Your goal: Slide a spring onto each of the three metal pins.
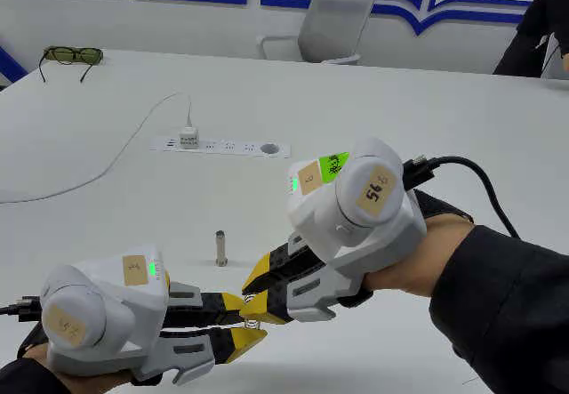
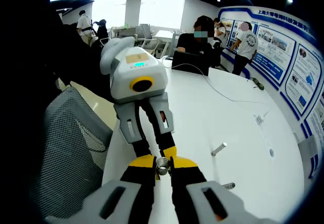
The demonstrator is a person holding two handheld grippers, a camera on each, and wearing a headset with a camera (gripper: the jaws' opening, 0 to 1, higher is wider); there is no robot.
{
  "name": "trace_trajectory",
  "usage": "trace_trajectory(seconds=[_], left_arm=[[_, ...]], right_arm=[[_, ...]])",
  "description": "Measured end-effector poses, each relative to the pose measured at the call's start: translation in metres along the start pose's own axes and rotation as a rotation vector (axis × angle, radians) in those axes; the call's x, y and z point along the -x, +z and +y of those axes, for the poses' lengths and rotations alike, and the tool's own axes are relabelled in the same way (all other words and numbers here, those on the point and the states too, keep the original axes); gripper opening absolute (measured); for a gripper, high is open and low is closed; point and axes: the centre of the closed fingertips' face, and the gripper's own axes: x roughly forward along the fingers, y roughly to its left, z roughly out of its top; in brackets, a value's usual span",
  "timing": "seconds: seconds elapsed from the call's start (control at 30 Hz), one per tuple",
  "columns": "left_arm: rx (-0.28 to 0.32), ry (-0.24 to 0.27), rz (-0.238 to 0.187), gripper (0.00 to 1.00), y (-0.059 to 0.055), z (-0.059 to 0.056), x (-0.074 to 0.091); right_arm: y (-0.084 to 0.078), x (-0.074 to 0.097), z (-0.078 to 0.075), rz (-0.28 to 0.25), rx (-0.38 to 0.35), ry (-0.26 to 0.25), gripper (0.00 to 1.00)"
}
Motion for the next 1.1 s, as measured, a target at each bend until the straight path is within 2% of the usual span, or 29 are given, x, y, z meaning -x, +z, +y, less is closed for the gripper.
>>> trace_trajectory(seconds=[0.23,0.87,1.1], left_arm=[[0.013,0.007,0.003,0.11,-0.0029,-0.0001,0.0010],[0.009,0.006,-0.012,0.11,0.0024,0.0023,0.0017],[0.002,0.028,-0.015,0.11,0.0010,0.0064,0.0026]], right_arm=[[-0.0020,0.0000,-0.0001,-0.005,-0.006,0.002,0.16],[-0.0039,-0.0028,-0.0042,-0.034,-0.047,-0.022,0.12],[-0.0027,-0.0052,-0.0076,-0.038,-0.070,-0.027,0.12]])
